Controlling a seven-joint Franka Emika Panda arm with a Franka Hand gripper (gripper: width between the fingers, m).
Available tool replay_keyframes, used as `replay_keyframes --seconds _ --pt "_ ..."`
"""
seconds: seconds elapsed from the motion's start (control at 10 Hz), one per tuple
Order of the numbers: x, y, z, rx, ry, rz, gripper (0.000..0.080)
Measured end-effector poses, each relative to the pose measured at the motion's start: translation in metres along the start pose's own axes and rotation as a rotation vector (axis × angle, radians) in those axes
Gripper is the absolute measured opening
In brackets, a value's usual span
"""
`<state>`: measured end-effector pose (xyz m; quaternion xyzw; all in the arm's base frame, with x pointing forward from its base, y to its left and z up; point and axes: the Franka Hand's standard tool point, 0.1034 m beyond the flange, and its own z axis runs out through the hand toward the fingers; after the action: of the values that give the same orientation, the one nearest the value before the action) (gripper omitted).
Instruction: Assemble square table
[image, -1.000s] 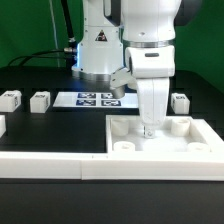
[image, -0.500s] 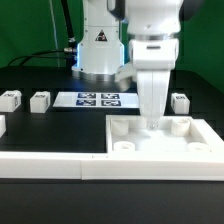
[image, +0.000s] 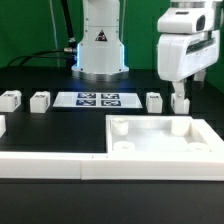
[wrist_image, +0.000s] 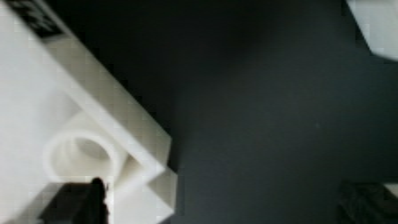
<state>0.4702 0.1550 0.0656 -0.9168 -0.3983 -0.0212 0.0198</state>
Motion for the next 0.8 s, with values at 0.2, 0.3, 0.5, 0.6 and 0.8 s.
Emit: replay_keyframes --seconds 0.2,0.3,0.5,0.6,0.8 --pt "0.0 0.0 0.0 0.005 0.001 0.13 0.0649" --pt "0.0 0.0 0.001 0.007 0.001 0.215 0.0649" --pt "-0.003 -0.011 0.004 0.014 -0.02 0.391 0.0649" --pt "-0.009 -0.022 0.008 0.024 -0.05 0.512 0.0649" --pt "-0.015 -0.034 0.018 0.037 -0.063 0.644 0.0649"
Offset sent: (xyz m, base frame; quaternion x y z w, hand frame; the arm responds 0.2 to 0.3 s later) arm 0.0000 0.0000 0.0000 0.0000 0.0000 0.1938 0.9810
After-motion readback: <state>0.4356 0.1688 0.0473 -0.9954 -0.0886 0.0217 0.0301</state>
